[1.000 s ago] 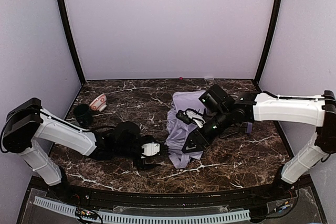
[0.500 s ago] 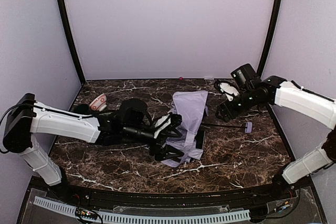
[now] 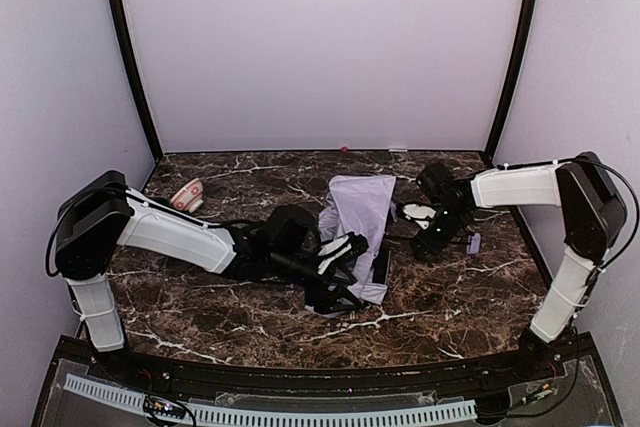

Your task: Put away the umbrella

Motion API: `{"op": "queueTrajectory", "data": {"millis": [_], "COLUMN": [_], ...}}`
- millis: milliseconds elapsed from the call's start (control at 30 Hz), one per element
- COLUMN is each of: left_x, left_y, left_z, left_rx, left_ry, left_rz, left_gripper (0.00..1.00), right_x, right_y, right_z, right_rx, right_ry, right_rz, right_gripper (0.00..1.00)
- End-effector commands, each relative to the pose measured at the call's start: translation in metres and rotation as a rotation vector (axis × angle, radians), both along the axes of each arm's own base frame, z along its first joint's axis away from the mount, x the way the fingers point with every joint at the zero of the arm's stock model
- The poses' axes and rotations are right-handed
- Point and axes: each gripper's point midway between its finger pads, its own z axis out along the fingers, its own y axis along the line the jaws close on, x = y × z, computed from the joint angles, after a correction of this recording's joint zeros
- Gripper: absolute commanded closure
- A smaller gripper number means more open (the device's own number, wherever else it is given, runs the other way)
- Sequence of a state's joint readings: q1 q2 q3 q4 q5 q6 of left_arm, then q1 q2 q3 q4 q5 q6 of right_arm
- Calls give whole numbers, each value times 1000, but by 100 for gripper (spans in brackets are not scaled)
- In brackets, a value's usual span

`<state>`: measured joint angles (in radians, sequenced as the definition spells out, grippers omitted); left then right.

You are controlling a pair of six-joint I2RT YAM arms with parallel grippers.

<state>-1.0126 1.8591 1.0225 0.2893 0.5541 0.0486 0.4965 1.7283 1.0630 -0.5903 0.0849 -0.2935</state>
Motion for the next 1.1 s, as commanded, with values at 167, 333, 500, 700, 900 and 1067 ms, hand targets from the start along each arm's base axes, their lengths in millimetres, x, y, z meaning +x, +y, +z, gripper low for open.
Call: {"op": "queueTrajectory", "data": {"millis": [167, 333, 500, 700, 900, 1067], "left_x": [13, 5, -14, 21, 24, 29], "left_y": [-1, 11, 20, 6, -7, -14], "left_z": [18, 36, 66, 38, 31, 18], "left_rx": [-14, -89, -238, -173, -194, -151], "left_ry": [-115, -129, -108, -49, -26, -24], "left_rz": [18, 4, -67, 90, 74, 63], "left_gripper": [27, 27, 25, 22, 20, 27], "right_x": [25, 26, 11, 16, 42, 39], "right_y": [19, 20, 33, 26, 3, 7], "right_z": [1, 0, 21, 51, 24, -2], "right_rx": [51, 67, 143, 205, 124, 128], "right_ry": [-40, -44, 0, -112, -104, -42], "right_rz": [65, 77, 142, 161, 78, 102], "right_gripper": [30, 39, 40, 26, 14, 14]}}
